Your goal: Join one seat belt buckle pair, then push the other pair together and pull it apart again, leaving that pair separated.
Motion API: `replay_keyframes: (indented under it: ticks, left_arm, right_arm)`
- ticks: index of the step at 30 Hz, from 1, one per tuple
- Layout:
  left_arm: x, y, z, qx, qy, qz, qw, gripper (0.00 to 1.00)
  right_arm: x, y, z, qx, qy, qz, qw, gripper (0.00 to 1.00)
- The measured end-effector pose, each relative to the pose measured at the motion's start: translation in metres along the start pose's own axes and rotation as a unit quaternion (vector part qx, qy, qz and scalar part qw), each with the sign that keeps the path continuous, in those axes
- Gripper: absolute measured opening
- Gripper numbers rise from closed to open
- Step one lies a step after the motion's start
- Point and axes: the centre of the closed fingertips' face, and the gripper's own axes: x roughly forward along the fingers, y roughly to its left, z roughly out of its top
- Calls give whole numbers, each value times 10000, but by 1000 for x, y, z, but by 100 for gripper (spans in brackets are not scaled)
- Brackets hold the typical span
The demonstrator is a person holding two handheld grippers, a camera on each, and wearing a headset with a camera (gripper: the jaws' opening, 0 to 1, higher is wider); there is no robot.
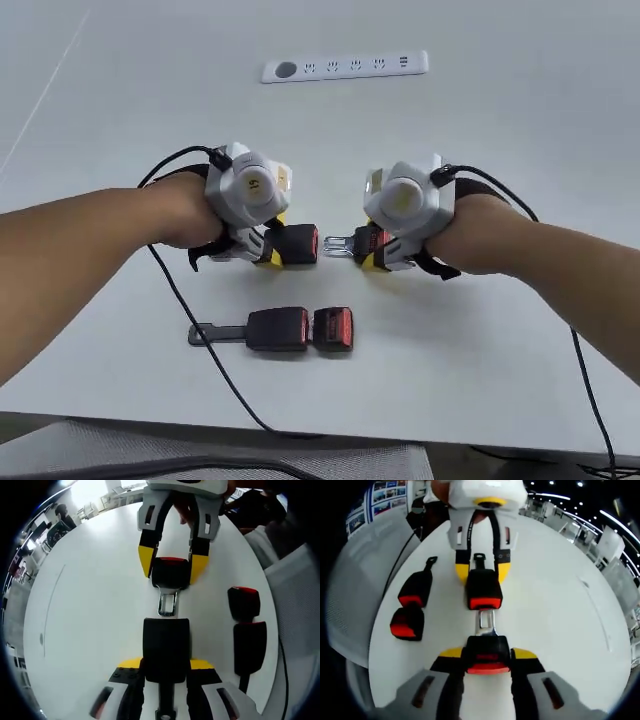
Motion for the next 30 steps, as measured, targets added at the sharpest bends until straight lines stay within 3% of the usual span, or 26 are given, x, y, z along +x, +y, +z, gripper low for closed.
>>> replay_keyframes:
  ticks: [5, 15, 17, 24, 30]
  left_arm:
    - [1, 1, 0, 17, 90, -1, 10000, 32]
    - [2, 0, 0, 63, 189, -7, 9998, 32]
    - [2, -1, 0, 92, 192, -15, 9998, 32]
    - [1, -1, 1, 16, -141, -37, 9999, 31]
    - [2, -1, 3, -7, -115, -55, 9999, 31]
  right_arm:
    - [5, -1, 4, -43, 49, -21, 10000, 35]
    - [12, 0, 13, 13, -243, 2, 9997, 35]
    - [13, 1, 12, 12, -202, 1, 9998, 34]
    - [12, 0, 14, 96, -385, -14, 9992, 33]
    - [17, -3, 20, 88, -401, 28, 9992, 33]
